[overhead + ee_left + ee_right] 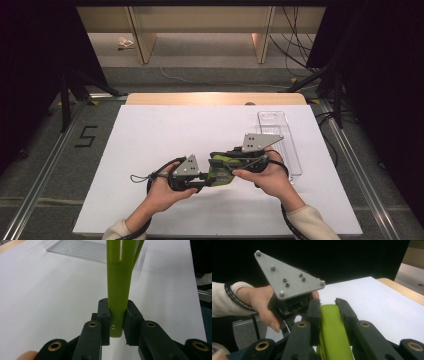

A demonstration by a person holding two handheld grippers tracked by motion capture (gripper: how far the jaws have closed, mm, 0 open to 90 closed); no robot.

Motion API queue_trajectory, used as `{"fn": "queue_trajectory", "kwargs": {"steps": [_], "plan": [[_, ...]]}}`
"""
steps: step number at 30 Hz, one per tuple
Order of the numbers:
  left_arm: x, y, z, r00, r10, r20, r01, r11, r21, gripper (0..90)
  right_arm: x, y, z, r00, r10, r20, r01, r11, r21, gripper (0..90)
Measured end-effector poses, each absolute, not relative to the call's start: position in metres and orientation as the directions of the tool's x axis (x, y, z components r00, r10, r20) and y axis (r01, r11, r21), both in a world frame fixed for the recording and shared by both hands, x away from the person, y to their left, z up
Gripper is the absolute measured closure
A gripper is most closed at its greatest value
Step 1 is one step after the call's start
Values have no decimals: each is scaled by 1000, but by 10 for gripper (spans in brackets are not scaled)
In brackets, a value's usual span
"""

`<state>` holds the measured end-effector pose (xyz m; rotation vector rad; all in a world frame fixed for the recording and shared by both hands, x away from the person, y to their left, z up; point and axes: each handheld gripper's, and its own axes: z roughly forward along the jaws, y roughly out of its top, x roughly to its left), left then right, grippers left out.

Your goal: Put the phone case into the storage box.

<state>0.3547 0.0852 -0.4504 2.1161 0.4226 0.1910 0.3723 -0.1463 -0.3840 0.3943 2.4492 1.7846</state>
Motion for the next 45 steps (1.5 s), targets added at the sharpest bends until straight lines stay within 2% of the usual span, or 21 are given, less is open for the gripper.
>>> {"fn": "queue_trajectory", "kwargs": {"steps": [6,14,17,23,26,34,37,39,45], "plan": [[355,85,-450,928,371,-26,224,-502,835,777,372,-146,-384,-963,257,76,151,286,946,745],[355,86,-449,925,380,-22,226,-500,836,779,373,-147,-384,-959,275,66,145,278,950,646],[355,86,-448,920,392,-20,231,-500,835,779,375,-148,-385,-951,302,67,153,271,950,556],[355,87,-446,909,416,-22,247,-495,833,779,378,-149,-388,-923,379,58,162,248,955,301],[355,88,-446,904,426,-28,257,-490,833,779,379,-150,-390,-912,405,65,169,227,959,250],[356,89,-444,883,467,-42,287,-467,836,778,382,-154,-389,-893,439,94,182,161,970,215],[356,90,-444,877,479,-46,297,-464,835,778,383,-157,-389,-888,448,103,189,152,970,241],[356,90,-444,872,487,-47,303,-462,834,778,383,-157,-389,-879,467,95,185,151,971,194],[356,90,-443,860,509,-46,315,-456,833,778,383,-158,-390,-857,510,73,176,156,972,134]]}}
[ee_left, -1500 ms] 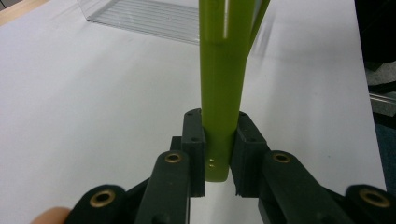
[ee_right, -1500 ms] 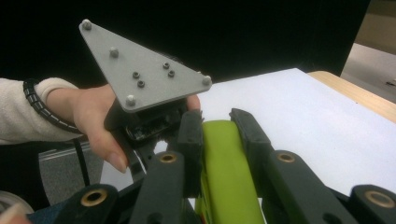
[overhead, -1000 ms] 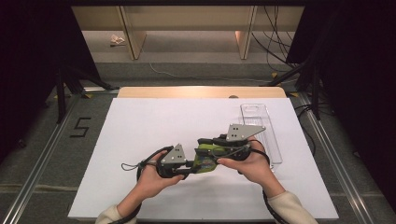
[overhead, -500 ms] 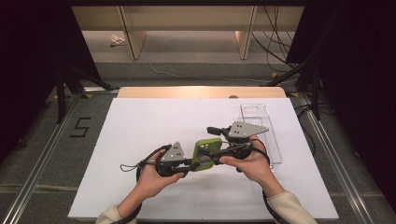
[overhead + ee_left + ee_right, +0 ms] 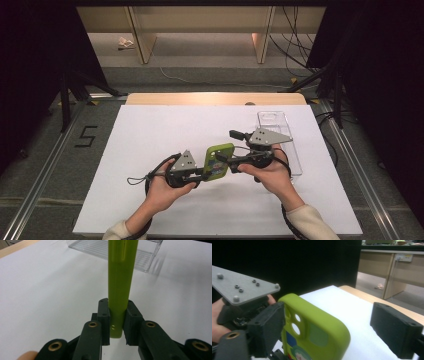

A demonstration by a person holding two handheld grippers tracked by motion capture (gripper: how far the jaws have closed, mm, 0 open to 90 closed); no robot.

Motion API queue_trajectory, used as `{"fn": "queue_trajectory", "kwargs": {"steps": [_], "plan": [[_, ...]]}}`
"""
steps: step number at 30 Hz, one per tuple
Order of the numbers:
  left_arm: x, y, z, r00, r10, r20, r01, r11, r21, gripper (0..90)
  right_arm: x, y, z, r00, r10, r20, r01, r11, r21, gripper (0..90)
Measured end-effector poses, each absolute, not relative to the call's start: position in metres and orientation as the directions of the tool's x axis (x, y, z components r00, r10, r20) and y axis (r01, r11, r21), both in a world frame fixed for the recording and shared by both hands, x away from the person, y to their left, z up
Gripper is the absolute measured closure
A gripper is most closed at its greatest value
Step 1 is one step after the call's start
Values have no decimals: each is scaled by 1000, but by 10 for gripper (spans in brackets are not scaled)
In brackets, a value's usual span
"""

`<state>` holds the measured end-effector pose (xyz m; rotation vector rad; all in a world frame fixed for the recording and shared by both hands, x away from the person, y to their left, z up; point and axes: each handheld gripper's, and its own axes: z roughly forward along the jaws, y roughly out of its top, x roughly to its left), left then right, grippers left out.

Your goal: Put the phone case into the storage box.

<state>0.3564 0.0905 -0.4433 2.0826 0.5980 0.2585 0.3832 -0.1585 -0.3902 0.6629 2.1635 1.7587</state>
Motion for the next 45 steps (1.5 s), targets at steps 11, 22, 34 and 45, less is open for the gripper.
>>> {"fn": "queue_trajectory", "kwargs": {"steps": [11,22,34,45], "plan": [[356,90,-442,826,562,-46,344,-438,831,778,384,-158,-393,-824,564,55,178,166,970,5],[356,89,-442,787,614,-58,383,-413,826,778,383,-156,-395,-796,603,52,181,156,971,3],[355,88,-441,756,651,-68,412,-392,823,778,379,-145,-401,-785,618,56,190,154,970,4],[354,85,-442,746,663,-63,416,-389,822,778,374,-135,-405,-772,633,55,194,152,969,5]]}}
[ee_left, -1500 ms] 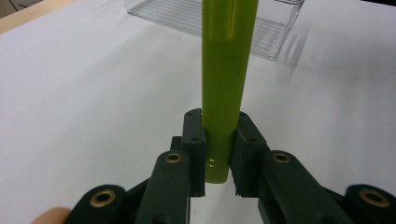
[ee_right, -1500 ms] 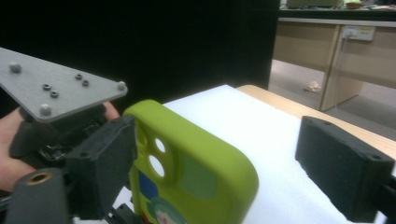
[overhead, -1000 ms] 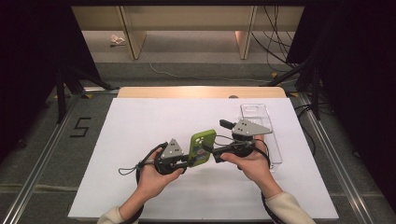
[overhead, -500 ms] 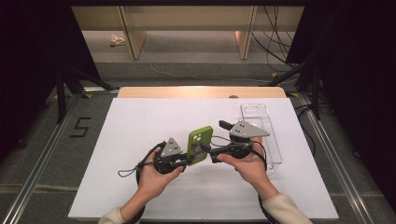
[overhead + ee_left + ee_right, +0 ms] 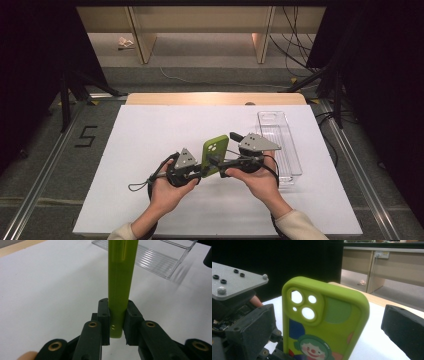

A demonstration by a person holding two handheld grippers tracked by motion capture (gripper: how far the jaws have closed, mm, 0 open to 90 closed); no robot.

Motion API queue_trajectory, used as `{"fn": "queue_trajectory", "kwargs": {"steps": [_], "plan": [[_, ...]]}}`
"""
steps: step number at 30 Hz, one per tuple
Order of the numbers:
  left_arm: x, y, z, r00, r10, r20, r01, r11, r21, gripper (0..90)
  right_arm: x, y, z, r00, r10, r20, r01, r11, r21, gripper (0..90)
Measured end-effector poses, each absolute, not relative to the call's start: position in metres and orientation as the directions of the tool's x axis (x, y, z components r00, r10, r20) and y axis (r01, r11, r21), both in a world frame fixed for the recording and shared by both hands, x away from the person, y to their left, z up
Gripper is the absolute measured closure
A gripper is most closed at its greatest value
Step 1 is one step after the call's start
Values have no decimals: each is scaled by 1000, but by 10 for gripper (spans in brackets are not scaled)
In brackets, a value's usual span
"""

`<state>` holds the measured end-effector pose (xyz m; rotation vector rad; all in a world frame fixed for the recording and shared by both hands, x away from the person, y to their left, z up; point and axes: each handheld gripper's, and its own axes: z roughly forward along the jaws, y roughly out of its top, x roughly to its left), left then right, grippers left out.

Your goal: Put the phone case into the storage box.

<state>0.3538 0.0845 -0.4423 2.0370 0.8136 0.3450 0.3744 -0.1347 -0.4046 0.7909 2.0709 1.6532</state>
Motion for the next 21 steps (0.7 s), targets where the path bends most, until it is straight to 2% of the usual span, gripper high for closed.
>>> {"fn": "queue_trajectory", "kwargs": {"steps": [21], "plan": [[350,77,-442,724,687,-66,420,-362,832,778,374,-121,-409,-729,679,88,217,108,970,36]]}}
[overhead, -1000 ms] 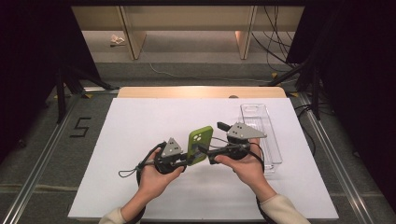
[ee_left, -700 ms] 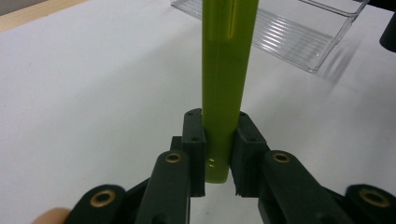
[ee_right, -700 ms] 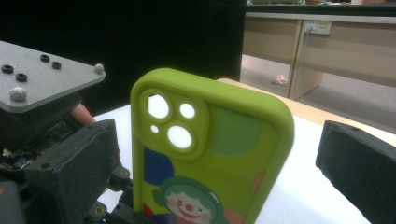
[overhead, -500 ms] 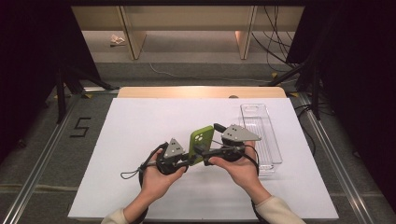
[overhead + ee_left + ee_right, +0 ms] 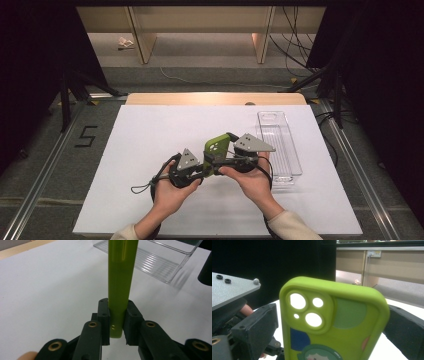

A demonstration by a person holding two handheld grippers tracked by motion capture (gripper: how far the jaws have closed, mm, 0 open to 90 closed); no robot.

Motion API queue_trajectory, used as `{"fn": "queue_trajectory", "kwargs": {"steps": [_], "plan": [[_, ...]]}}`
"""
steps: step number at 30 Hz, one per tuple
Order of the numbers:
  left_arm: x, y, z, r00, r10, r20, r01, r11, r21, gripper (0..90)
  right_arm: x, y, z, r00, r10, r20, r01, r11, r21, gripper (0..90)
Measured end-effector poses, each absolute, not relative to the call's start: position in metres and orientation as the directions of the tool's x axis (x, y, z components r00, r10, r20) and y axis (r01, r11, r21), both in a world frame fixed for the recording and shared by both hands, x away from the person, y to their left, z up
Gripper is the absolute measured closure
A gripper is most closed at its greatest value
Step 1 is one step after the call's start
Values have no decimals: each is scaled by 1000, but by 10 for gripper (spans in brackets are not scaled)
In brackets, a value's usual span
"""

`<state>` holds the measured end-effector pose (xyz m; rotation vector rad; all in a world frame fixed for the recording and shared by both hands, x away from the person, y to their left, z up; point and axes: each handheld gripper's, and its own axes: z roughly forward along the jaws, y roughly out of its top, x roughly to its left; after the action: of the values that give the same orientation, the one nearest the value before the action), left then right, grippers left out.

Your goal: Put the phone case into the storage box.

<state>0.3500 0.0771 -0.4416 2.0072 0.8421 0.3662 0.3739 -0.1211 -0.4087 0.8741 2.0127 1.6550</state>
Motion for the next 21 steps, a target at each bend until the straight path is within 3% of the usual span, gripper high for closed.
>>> {"fn": "queue_trajectory", "kwargs": {"steps": [21], "plan": [[348,75,-441,729,681,-67,413,-360,837,777,372,-117,-409,-713,696,85,199,85,976,150]]}}
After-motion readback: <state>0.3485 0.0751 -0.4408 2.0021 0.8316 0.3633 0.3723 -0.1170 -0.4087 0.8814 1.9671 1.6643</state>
